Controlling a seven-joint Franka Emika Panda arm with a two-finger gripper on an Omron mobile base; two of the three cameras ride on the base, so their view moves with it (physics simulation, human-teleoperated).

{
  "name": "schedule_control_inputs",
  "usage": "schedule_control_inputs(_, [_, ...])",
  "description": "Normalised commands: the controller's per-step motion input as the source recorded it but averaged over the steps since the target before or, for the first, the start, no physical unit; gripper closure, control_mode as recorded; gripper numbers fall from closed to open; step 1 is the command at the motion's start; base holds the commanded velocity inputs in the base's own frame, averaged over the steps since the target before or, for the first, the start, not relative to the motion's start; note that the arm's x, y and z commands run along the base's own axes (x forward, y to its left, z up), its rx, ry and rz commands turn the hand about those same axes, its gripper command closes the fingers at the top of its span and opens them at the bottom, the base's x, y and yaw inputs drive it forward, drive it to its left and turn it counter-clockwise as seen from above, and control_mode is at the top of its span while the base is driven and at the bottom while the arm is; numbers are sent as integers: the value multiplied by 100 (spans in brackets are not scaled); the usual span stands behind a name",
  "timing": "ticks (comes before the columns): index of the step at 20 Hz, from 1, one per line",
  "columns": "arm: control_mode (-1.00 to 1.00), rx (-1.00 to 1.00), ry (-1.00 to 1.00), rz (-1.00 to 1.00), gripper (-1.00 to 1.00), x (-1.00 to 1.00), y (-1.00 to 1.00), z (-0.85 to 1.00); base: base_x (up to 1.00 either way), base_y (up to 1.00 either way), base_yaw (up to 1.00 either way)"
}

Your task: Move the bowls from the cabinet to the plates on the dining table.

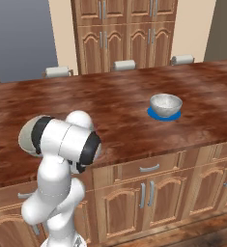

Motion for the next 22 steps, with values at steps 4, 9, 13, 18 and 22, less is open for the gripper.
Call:
schedule_control_inputs(4, [-100, -1, -19, 24, -100, 35, -2, -18, 0, 0, 0])
schedule_control_inputs(9, [-100, 0, -17, 18, -100, 4, -4, 14, 0, 0, 0])
schedule_control_inputs(13, [-100, 0, -19, 18, -100, 0, -2, 35, 0, 0, 0])
schedule_control_inputs(18, [-100, 0, -22, 20, -100, -3, 0, 42, 0, 0, 0])
schedule_control_inputs(22, [-100, -3, -27, 22, -100, -59, -2, 59, 0, 0, 0])
